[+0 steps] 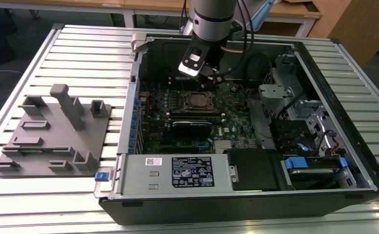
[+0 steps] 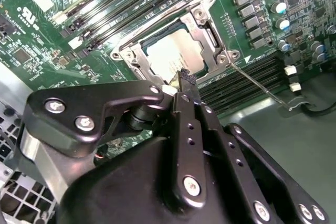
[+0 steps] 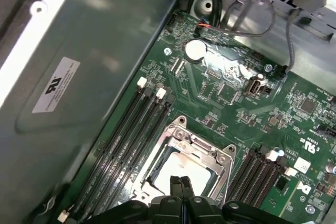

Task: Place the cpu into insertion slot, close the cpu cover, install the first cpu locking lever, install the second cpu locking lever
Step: 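Close the cpu cover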

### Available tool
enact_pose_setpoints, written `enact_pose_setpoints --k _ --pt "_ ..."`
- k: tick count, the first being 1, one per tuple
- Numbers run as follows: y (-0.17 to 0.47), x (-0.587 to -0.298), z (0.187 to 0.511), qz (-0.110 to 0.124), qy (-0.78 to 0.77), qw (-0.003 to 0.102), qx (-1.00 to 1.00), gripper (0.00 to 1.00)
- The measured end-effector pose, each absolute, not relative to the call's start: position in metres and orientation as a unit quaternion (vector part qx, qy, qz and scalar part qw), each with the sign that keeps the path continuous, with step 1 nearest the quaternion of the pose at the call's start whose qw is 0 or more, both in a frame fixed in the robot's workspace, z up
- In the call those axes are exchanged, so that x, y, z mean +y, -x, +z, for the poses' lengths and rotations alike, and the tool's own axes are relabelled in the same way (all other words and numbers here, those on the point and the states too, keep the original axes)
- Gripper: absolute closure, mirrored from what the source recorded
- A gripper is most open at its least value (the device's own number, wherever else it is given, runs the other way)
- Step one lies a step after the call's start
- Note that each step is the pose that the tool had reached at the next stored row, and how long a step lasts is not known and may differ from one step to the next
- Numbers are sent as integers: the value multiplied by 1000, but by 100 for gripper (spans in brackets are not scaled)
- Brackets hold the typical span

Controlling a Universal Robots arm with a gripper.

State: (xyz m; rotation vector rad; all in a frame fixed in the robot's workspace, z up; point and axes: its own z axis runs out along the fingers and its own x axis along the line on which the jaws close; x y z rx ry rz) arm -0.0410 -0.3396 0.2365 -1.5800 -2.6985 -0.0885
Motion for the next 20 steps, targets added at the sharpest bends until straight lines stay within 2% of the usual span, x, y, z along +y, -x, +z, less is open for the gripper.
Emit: enact_pose_setpoints --k 20 --pt "41 -340 236 -28 436 9 -900 89"
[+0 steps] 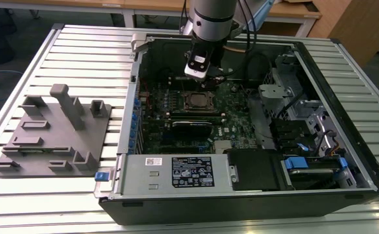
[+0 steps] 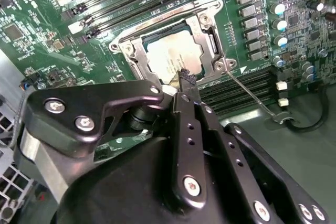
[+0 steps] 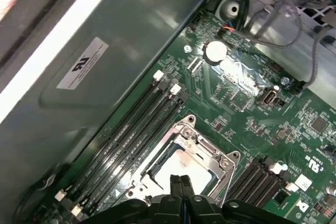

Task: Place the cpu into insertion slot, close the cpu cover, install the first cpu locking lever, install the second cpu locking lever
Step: 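Close the cpu cover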

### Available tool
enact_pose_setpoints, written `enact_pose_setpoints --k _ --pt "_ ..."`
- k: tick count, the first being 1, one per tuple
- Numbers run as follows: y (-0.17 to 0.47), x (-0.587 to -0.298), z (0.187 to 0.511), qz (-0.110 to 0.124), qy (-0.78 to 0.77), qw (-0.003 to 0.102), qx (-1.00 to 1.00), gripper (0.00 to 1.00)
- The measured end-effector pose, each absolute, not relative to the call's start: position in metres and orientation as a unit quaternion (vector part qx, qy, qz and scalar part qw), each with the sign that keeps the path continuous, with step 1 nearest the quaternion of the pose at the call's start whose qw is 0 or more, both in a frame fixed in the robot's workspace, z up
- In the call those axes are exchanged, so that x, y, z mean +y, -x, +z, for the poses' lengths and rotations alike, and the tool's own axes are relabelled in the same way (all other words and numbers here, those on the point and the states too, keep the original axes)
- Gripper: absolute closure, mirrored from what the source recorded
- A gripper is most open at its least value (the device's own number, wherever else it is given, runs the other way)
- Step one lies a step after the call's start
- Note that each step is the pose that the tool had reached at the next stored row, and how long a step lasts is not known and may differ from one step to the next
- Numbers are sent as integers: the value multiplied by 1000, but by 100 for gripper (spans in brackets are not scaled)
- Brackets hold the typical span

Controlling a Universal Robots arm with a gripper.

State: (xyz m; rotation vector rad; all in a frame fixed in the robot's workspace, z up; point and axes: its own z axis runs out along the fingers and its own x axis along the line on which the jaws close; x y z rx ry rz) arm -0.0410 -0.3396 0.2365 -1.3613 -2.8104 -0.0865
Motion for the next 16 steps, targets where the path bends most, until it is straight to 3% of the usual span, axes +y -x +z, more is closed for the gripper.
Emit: enact_pose_setpoints --k 16 --pt "41 -340 236 -27 339 12 -941 89"
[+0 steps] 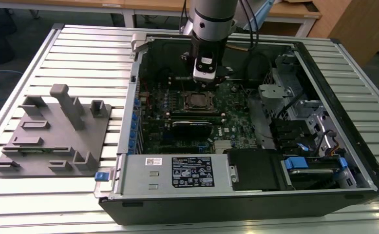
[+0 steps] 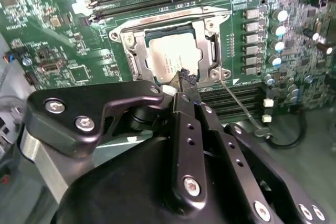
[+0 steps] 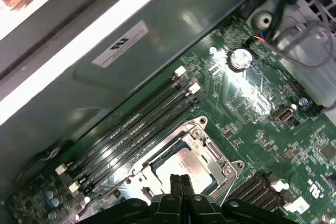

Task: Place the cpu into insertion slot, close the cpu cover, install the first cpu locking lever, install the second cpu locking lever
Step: 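Close the cpu cover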

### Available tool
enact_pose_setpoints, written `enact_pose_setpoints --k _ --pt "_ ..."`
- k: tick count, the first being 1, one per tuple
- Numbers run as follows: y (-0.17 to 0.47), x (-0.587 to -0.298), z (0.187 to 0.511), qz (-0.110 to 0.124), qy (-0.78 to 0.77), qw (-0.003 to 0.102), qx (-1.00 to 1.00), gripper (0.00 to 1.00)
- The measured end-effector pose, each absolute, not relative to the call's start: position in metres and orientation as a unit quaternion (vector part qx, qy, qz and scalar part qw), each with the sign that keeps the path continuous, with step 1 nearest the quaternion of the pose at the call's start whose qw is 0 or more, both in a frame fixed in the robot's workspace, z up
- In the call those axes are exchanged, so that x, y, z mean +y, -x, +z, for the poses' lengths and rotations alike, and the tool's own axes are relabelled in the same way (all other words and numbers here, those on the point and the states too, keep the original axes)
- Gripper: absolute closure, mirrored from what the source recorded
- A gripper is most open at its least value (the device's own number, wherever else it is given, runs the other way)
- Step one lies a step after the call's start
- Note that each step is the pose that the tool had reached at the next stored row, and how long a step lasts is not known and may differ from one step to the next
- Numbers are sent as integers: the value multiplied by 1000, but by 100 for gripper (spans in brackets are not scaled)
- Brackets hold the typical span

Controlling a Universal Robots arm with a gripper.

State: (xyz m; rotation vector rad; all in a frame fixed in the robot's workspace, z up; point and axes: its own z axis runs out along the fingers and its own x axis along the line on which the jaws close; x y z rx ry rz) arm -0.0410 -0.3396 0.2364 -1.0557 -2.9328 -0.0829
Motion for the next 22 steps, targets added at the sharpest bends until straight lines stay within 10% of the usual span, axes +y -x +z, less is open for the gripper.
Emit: enact_pose_setpoints --k 22 --pt "41 -340 236 -24 178 16 -984 89"
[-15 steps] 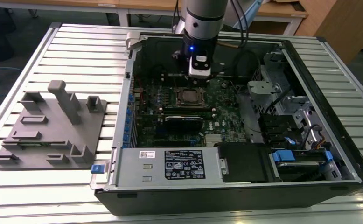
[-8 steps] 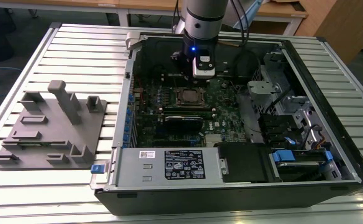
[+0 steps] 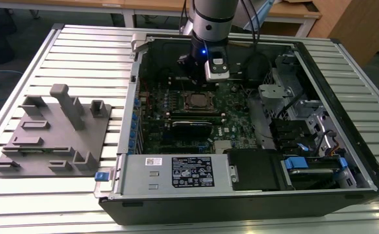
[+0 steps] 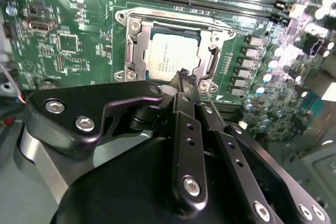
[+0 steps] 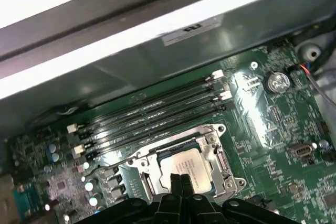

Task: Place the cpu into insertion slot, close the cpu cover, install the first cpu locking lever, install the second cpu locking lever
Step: 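Close the cpu cover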

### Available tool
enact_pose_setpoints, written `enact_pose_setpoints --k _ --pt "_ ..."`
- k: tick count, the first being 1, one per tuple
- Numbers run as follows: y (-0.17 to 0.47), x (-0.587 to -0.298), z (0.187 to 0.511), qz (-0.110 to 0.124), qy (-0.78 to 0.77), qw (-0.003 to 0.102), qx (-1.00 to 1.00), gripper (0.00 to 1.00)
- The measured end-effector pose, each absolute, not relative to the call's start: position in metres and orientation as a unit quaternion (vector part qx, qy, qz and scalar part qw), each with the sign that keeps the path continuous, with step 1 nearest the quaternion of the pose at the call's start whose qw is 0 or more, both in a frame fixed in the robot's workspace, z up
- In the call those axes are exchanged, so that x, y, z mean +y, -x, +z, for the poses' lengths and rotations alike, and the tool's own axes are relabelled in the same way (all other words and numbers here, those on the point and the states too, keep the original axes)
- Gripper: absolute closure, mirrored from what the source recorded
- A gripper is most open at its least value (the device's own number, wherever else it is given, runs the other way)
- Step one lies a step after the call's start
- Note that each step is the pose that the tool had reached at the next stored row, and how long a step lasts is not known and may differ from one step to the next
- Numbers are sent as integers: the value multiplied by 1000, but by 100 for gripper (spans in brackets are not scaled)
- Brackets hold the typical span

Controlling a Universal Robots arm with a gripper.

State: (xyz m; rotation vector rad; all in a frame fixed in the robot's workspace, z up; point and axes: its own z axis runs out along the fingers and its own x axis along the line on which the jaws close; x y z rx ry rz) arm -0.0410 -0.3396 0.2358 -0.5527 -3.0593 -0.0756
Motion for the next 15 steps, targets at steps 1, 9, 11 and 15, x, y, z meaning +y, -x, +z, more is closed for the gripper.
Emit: enact_pose_setpoints --k 1,9,11,15 --pt "41 -340 236 -24 170 16 -985 89" --pt "41 -340 236 -23 115 17 -993 89" --pt "41 -340 236 -23 102 18 -994 89" --pt "41 -340 236 -23 78 18 -997 89"
